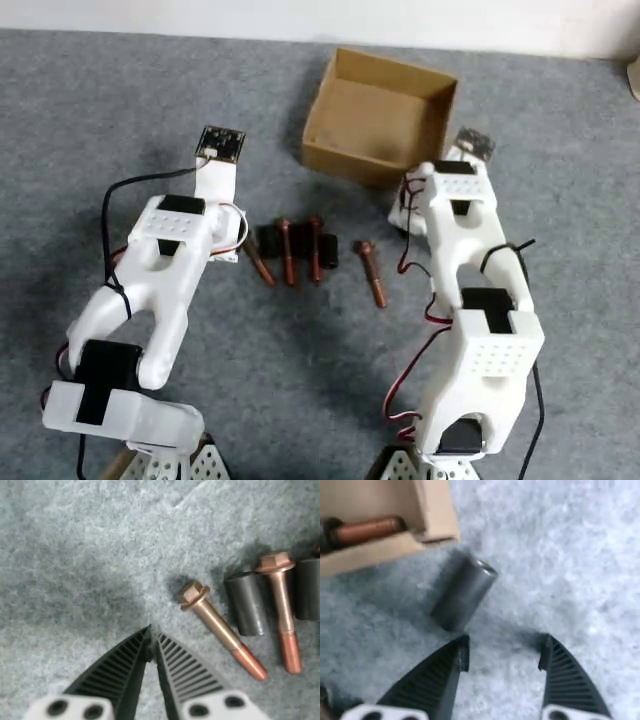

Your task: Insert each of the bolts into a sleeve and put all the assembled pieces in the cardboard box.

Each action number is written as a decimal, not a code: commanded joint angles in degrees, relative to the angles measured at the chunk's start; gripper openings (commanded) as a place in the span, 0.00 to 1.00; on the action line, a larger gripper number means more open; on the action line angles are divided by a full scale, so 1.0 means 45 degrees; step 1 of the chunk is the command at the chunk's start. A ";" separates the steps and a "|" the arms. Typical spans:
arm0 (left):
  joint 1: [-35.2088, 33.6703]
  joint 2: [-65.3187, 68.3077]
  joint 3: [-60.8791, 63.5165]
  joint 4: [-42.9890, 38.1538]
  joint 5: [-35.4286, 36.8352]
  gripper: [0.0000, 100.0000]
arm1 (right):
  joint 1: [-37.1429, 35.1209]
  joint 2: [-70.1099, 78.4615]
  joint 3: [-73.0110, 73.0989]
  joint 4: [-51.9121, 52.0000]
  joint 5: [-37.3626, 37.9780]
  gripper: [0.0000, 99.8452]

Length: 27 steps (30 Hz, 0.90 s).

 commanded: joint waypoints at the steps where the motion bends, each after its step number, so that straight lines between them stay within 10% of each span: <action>1: -0.0049 -0.0049 -0.0029 -0.0156 0.0098 0.01 | 0.0244 -0.0147 0.0049 0.0440 -0.0020 0.23; 18: -0.0049 -0.0049 -0.0029 -0.0156 0.0098 0.01 | -0.1416 -0.0068 -0.1436 -0.0557 0.1954 0.23; 27: 0.0225 -0.0049 -0.0029 -0.0156 0.0059 0.01 | -0.0987 -0.0049 -0.1495 -0.2256 0.0430 0.23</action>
